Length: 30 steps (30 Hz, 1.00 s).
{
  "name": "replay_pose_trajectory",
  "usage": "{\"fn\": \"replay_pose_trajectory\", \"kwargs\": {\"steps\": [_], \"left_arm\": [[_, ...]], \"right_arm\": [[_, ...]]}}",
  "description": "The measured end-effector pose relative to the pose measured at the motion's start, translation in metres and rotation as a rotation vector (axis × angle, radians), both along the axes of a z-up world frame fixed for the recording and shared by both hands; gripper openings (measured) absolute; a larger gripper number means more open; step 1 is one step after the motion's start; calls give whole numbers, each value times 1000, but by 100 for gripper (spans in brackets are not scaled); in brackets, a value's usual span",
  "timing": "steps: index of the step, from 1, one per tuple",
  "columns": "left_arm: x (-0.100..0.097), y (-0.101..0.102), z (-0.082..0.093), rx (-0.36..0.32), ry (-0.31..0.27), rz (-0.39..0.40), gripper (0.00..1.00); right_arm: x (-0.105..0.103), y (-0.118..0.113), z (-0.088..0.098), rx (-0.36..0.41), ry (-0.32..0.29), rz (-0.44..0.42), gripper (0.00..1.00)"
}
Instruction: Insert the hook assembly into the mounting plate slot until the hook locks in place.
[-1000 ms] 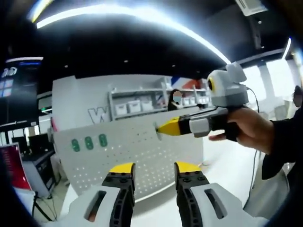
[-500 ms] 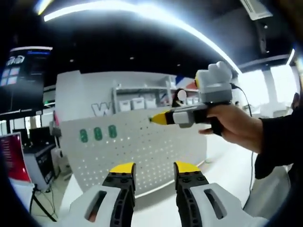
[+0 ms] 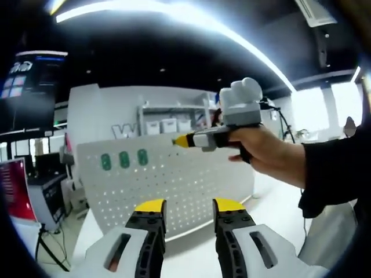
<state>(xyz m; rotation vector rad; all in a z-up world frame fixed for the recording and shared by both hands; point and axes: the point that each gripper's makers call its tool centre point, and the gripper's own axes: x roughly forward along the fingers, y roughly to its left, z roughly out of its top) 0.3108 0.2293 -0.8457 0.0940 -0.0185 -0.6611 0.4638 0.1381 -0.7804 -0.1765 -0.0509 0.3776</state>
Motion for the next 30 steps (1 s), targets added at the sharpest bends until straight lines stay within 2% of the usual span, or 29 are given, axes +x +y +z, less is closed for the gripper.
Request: {"fn": "replay_pose_trajectory", "kwargs": {"steps": [8, 16, 30], "left_arm": [[5, 5, -3, -12, 10, -5, 32], [9, 9, -7, -26, 17, -9, 32], [14, 16, -13, -40, 31, -26, 31]], "right_arm": [[17, 4, -9, -35, -12, -28, 2], [33, 5, -7, -27, -38, -62, 2], [50, 7, -16, -25, -38, -104, 2]]}}
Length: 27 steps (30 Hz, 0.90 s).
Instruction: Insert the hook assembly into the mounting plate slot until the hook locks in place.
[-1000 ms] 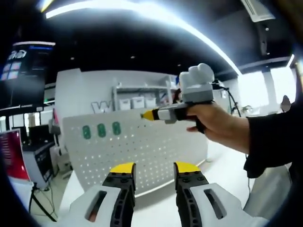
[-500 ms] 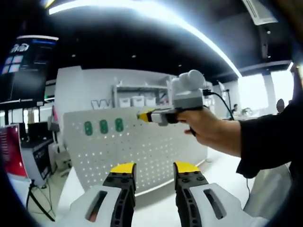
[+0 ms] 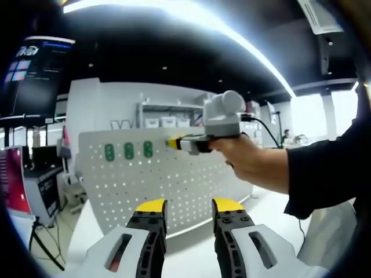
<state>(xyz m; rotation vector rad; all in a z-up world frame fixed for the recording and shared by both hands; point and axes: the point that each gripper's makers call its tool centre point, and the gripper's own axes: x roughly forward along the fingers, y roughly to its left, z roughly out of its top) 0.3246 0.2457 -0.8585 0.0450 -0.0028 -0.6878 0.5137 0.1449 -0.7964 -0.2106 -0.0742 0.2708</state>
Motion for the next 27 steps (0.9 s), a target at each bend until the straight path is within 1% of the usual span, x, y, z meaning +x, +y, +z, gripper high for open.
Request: {"fn": "replay_pose_trajectory", "kwargs": {"steps": [6, 11, 18, 20, 24, 25, 27], "left_arm": [[1, 3, -2, 0, 4, -9, 31], [0, 8, -2, 3, 6, -16, 31], [2, 18, -3, 10, 10, -27, 31], [2, 20, -4, 14, 12, -34, 31], [4, 25, -5, 15, 12, -48, 31], [5, 26, -4, 17, 11, -56, 31], [6, 29, -3, 16, 7, -61, 31]], "right_arm": [[7, -3, -4, 4, 8, -24, 2], [8, -3, -7, 2, 12, -44, 2], [10, -1, -8, -8, -6, -82, 2], [10, -1, -8, -1, -7, -91, 2], [11, -1, -4, 5, -24, -111, 2], [13, -2, -6, 5, -15, -127, 2], [14, -3, -6, 15, -16, -134, 2]]}}
